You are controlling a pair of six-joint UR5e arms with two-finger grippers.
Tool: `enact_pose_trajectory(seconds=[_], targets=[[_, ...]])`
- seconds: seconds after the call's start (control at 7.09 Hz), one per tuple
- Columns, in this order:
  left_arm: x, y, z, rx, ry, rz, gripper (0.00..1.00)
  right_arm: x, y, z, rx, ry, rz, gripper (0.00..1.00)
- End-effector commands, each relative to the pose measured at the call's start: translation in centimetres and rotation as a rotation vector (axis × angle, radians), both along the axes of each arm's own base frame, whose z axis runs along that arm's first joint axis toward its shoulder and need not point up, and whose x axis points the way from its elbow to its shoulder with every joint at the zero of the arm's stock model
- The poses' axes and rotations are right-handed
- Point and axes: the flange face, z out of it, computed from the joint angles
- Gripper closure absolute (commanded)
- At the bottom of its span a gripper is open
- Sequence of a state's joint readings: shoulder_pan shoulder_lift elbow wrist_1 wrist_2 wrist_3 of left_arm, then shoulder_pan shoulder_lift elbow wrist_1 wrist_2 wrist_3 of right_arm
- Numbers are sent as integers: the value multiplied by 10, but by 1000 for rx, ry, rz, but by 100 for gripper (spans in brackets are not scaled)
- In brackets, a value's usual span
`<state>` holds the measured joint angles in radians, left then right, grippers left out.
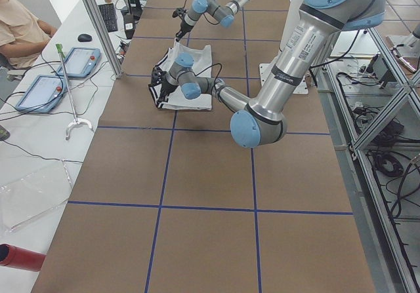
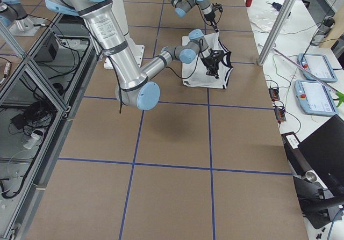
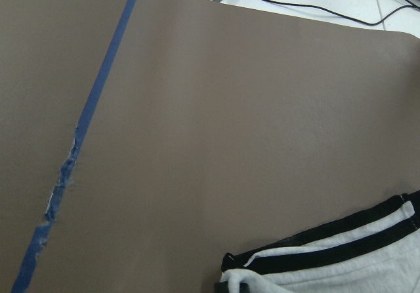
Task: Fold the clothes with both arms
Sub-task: 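Open both grippers and raise them off the folded shirt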
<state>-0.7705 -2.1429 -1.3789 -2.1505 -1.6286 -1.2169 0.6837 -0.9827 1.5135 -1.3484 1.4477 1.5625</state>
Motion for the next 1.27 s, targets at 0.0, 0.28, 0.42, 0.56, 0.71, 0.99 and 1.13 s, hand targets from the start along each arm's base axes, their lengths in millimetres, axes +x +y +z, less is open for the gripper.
enact_pose_trajectory(seconds=[0.0, 0.28, 0.42, 0.56, 0.71, 0.99, 1.13], targets=[[3, -1, 7, -8, -10, 4, 100, -10, -9, 18, -3, 8, 2, 100], [4, -3, 5, 39, -50, 46, 1, -4, -21, 21, 5, 1, 13, 11], [-6, -8, -1, 132, -91, 106, 0, 12, -36, 3, 8, -18, -37, 0], [-15, -3, -15, 157, -58, 132, 0, 28, -44, -1, -10, -52, -113, 0], [-25, 19, -23, 148, 9, 215, 0, 39, -44, -4, 30, -36, -172, 0], [-61, 76, -14, 167, 51, 236, 0, 46, -38, -11, 48, -49, -173, 0], [-51, 113, 2, 136, 66, 272, 0, 46, -36, -9, 46, -48, -175, 0]])
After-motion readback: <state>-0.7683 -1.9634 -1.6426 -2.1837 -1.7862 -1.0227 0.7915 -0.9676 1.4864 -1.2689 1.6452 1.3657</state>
